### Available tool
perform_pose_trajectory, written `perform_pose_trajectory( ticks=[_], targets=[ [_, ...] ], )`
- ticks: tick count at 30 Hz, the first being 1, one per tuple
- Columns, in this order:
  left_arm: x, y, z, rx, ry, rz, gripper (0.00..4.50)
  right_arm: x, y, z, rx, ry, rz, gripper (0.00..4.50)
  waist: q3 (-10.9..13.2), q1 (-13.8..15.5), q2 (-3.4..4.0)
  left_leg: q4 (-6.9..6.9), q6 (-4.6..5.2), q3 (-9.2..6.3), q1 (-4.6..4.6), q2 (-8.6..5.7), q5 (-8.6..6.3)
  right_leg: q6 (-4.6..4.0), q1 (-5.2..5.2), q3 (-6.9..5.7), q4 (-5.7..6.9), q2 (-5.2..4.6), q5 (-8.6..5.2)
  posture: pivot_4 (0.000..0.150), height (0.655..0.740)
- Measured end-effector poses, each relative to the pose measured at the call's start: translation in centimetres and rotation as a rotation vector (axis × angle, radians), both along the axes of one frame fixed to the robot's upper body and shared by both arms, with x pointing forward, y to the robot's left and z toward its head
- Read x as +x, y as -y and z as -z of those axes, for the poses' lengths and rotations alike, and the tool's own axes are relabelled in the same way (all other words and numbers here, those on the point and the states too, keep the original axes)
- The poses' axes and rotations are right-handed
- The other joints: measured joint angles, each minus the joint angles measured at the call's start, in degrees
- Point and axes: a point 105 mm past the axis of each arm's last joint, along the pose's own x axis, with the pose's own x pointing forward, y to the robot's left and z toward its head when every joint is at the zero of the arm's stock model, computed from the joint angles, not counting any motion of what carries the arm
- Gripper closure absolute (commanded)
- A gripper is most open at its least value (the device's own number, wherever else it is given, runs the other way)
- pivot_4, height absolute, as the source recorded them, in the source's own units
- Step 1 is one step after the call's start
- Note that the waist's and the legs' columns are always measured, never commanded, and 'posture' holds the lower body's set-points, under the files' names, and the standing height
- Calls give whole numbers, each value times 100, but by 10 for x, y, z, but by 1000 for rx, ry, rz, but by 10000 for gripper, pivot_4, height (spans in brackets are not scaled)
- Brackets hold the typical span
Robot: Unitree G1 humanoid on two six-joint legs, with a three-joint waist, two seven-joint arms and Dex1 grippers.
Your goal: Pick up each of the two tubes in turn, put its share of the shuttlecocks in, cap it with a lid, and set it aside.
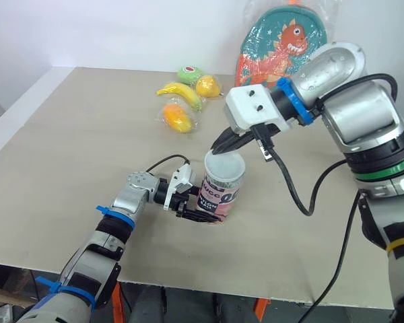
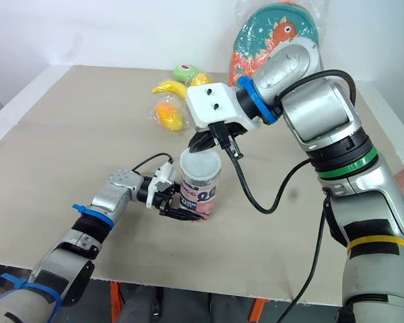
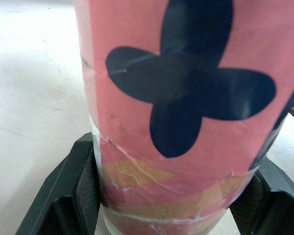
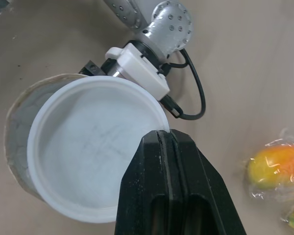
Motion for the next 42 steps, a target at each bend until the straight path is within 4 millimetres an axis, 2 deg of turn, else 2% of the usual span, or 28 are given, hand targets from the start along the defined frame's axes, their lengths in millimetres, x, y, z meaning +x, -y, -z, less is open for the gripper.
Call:
perform_pose_trajectory(
  ticks=[11, 29, 35, 42],
  targets=[
    [0, 0, 0, 0, 1, 0, 15368, -7, -1, -1, 12, 4, -18, 44455, 0, 2, 0, 0, 0, 0, 0, 0, 0, 0, 1, 0, 0, 0, 0, 1500, 7400],
    [1, 0, -1, 6, 14, 6, 15368, -22, 4, 8, 15, -12, -22, 44455, 0, 10, 0, 0, 0, -1, 0, -1, 0, 0, 1, -1, 1, -1, 0, 1500, 7400],
    [1, 1, -2, 6, 16, 6, 15368, -20, 10, 12, -55, 111, -36, 44455, 0, 11, 0, 0, 0, -1, 0, -1, 0, 2, 2, -1, 1, -1, -2, 1500, 7400],
    [1, 0, -2, 6, 14, 2, 15368, -18, 11, 13, -90, 180, -51, 44455, -1, 10, -1, 2, 0, -1, 1, -1, 0, 2, 3, -1, 1, 0, -1, 1500, 7400]
  ],
)
